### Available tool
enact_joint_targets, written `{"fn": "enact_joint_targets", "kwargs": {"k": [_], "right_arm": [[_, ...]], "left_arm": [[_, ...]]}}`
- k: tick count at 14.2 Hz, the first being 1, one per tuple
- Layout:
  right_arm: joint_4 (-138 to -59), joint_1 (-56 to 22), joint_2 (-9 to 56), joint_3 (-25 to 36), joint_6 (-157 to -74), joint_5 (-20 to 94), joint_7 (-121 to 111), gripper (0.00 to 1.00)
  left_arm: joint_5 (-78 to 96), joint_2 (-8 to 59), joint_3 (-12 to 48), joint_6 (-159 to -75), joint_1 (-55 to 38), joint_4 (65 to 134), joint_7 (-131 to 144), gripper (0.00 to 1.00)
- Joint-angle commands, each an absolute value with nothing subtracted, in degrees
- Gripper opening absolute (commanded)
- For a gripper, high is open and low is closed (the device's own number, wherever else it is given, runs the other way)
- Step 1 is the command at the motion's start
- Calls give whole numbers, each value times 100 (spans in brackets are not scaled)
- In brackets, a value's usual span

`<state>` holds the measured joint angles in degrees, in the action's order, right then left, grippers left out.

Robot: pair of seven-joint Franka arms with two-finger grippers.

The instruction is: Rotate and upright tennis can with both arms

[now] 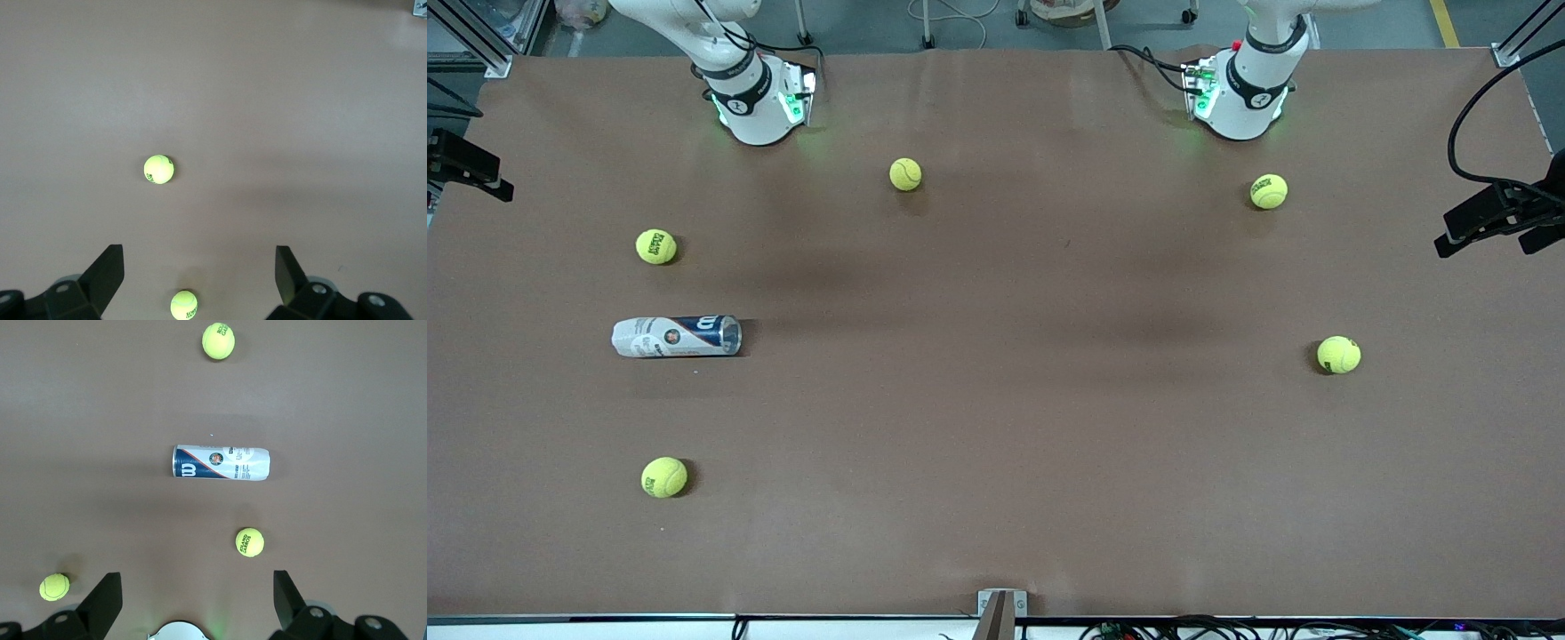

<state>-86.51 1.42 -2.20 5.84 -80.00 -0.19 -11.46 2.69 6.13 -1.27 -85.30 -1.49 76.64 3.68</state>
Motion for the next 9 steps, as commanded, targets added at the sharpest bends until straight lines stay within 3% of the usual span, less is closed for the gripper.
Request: {"fn": "enact_joint_targets", "kwargs": {"k": [1, 9], "right_arm": [[-8772, 132, -378, 580, -8024, -96, -1204, 100], [-8666, 474, 359, 606, -8718, -123, -1230, 100]], "left_arm": [[343, 554, -114, -8473, -132, 7664, 308, 100], [325, 554, -105, -8473, -123, 7664, 168, 100]]}}
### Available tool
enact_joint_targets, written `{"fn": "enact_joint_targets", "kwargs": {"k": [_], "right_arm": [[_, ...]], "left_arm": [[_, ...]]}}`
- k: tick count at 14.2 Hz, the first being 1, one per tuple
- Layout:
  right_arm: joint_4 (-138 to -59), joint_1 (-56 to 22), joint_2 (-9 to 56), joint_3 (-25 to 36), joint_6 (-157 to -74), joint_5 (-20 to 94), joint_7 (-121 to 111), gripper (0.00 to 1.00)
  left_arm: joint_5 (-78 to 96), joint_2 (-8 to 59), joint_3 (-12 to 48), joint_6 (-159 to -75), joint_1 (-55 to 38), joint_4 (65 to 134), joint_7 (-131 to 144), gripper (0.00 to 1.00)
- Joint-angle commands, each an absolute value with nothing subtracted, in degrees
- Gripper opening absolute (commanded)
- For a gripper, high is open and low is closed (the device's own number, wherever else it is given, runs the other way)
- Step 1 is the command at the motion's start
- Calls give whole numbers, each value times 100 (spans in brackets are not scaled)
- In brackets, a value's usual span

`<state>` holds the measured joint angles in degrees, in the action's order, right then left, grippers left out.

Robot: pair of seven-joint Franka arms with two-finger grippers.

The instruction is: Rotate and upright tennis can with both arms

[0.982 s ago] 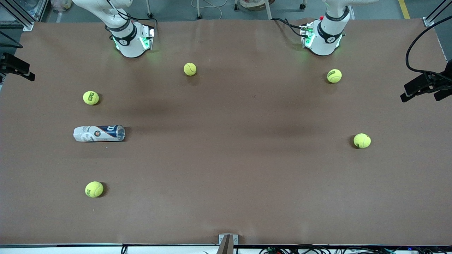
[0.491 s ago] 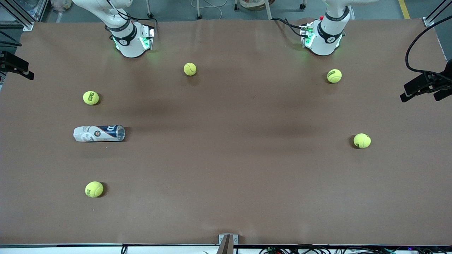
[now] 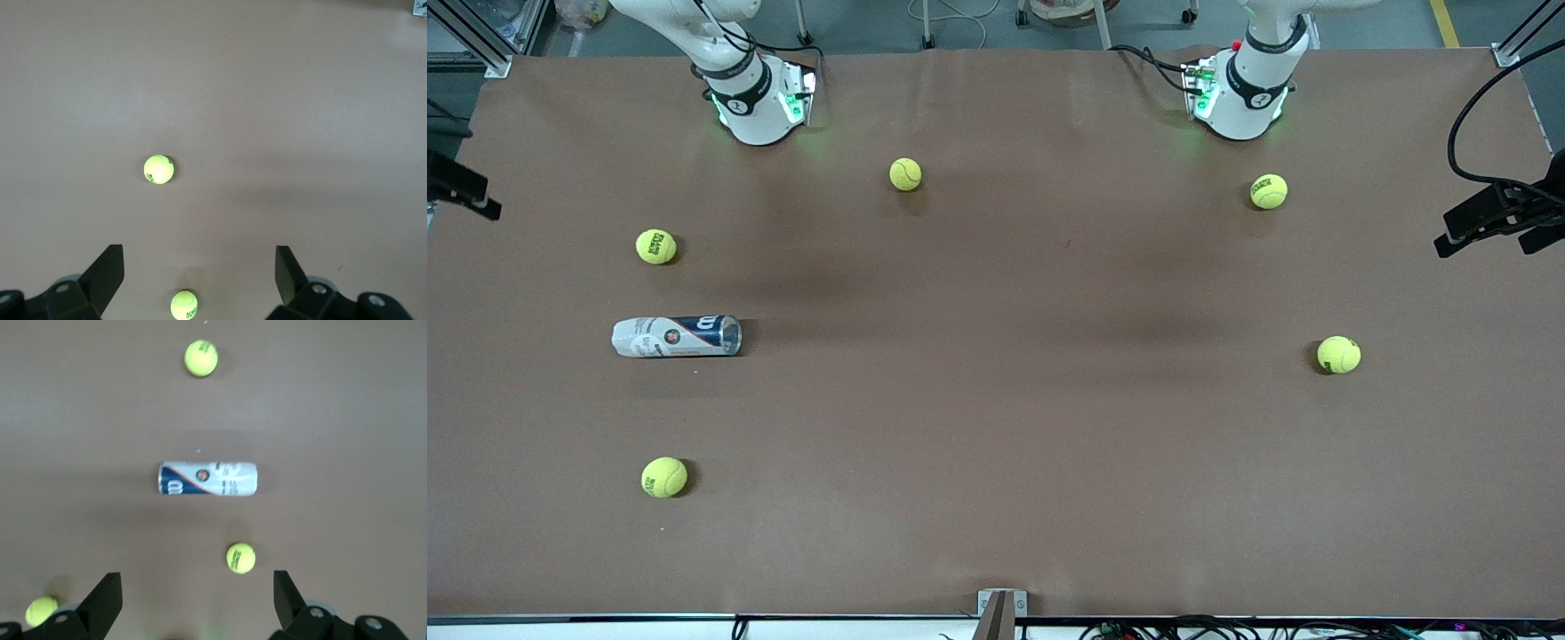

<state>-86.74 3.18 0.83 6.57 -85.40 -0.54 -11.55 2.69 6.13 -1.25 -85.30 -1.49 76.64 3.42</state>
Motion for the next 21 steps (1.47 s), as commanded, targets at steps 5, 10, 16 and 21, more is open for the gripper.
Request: {"fn": "enact_joint_targets", "kwargs": {"k": [5, 10, 16, 21], "right_arm": [[-8640, 676, 1090, 598, -9272, -272, -1187, 100], [-8798, 739, 1142, 589, -9133, -185, 2792, 98], [-9060, 448, 1468, 562, -8991, 16, 6264, 100], [-9911, 361, 1424, 580, -9525, 176, 7319, 100]], "left_arm": [[290, 545, -114, -8473, -123, 7673, -9, 100], [281, 545, -114, -8473, -123, 7673, -202, 100], [272, 545, -114, -8473, -123, 7673, -202, 100], [272, 545, -114, -8473, -123, 7682, -246, 100]]}}
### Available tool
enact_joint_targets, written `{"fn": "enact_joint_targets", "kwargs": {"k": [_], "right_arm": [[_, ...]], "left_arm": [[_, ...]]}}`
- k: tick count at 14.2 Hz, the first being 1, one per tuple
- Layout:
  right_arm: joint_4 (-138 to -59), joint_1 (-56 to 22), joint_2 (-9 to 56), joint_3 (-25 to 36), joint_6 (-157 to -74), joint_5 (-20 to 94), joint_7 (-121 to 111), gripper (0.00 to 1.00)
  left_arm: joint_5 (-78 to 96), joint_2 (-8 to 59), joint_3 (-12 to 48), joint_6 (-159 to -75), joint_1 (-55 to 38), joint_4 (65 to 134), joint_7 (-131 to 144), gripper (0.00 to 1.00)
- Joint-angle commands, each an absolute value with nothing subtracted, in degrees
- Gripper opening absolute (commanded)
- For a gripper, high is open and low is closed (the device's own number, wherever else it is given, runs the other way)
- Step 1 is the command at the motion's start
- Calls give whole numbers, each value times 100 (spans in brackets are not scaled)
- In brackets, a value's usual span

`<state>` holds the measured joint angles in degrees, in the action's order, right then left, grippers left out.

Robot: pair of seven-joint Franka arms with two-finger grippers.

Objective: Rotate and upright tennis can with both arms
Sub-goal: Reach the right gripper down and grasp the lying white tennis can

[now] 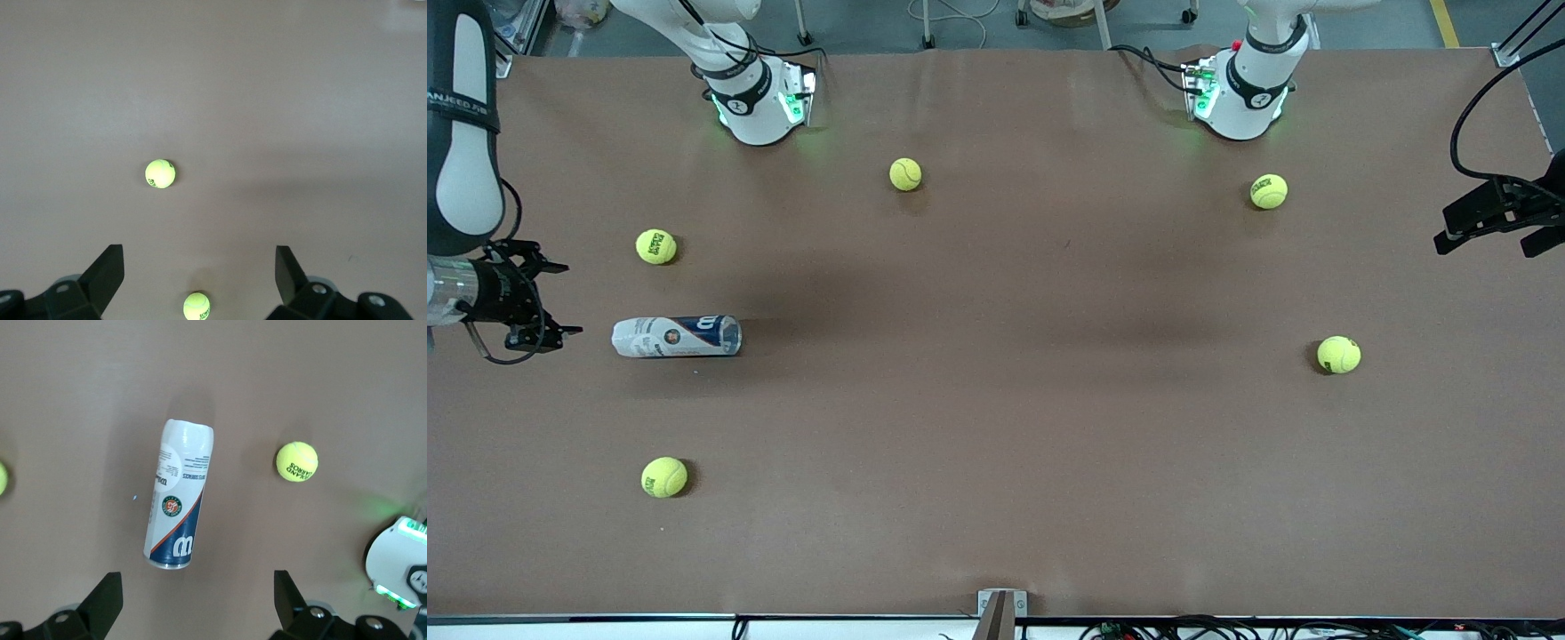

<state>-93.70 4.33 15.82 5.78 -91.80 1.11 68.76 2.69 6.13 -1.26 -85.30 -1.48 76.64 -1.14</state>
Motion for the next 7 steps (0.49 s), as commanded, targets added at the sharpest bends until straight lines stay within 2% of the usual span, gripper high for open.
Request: {"fn": "enact_joint_targets", "kwargs": {"k": [1, 7], "right_arm": [[-10105, 308, 1389, 589, -9719, 158, 7391, 100], [-11591, 194, 1336, 598, -11677, -112, 8023, 100]], "left_arm": [[272, 545, -114, -8464, -123, 7682, -246, 100], [272, 545, -114, -8464, -123, 7682, -237, 100]]}}
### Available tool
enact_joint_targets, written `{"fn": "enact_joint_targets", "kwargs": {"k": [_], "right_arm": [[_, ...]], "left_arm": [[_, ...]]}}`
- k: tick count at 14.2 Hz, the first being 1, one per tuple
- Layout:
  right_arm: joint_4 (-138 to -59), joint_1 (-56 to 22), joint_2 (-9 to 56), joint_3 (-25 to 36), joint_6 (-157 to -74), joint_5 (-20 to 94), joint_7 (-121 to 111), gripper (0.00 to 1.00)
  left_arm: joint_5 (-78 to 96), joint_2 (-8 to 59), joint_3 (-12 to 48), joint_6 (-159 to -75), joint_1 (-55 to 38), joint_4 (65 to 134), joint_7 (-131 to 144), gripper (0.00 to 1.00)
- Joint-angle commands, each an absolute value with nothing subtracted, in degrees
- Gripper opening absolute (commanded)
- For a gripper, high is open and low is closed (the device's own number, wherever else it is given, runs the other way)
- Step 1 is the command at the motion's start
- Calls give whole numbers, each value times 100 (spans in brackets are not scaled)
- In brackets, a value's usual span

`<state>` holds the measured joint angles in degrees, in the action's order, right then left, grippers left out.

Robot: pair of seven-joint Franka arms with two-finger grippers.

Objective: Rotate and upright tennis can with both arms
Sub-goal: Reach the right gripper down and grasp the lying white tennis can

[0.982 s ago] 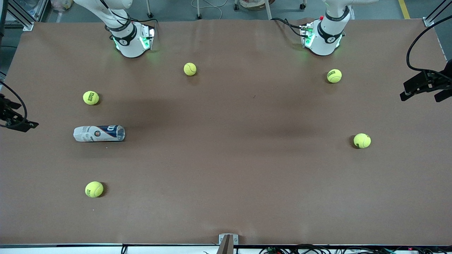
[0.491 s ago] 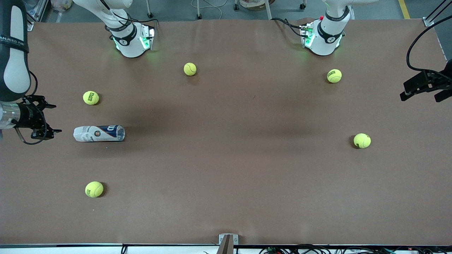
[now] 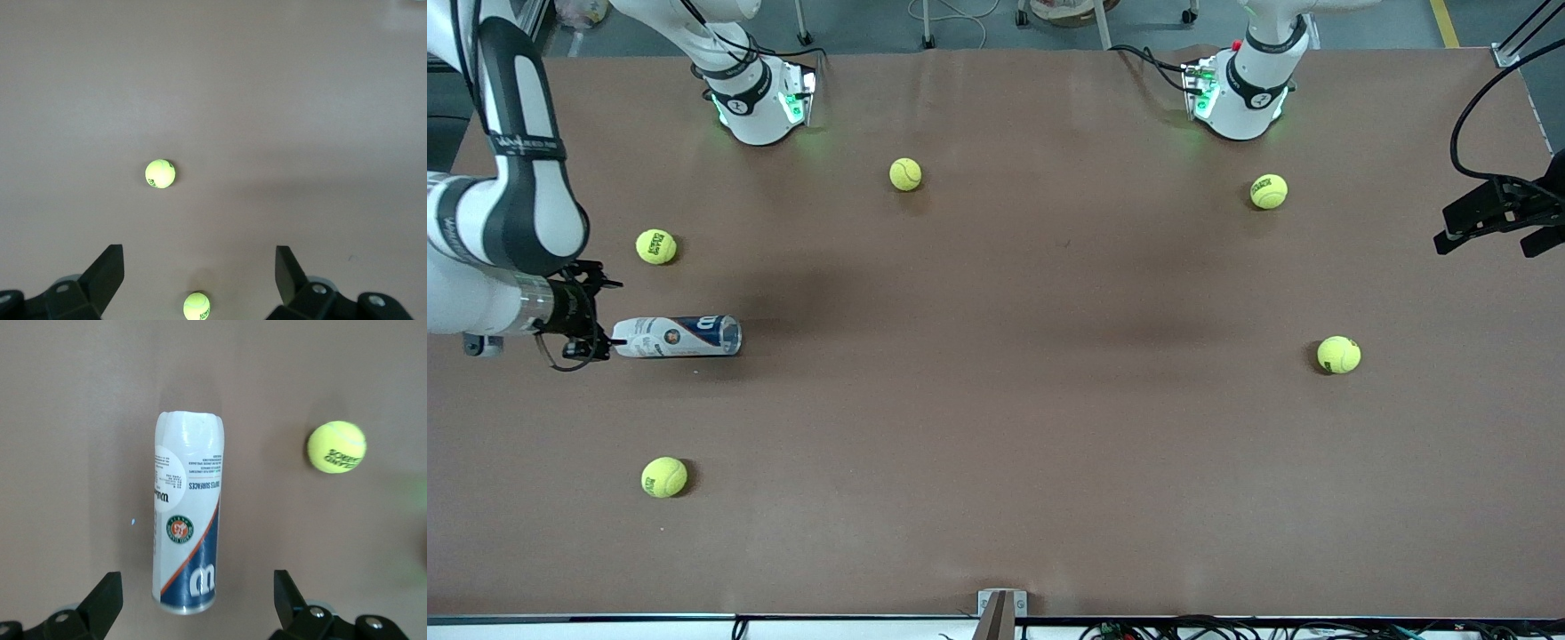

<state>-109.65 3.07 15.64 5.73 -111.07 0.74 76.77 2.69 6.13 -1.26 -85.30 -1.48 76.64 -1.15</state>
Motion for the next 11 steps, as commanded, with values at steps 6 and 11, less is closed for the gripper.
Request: {"fn": "enact_joint_targets", "kwargs": {"k": [6, 11], "right_arm": [[-12261, 123, 1748, 606, -13156, -395, 8560, 100], [-12226, 193, 2065, 615, -13508, -615, 8569, 100]], "left_arm": [[272, 545, -114, -8464, -123, 7682, -237, 100], [272, 545, -114, -8464, -123, 7682, -237, 100]]}}
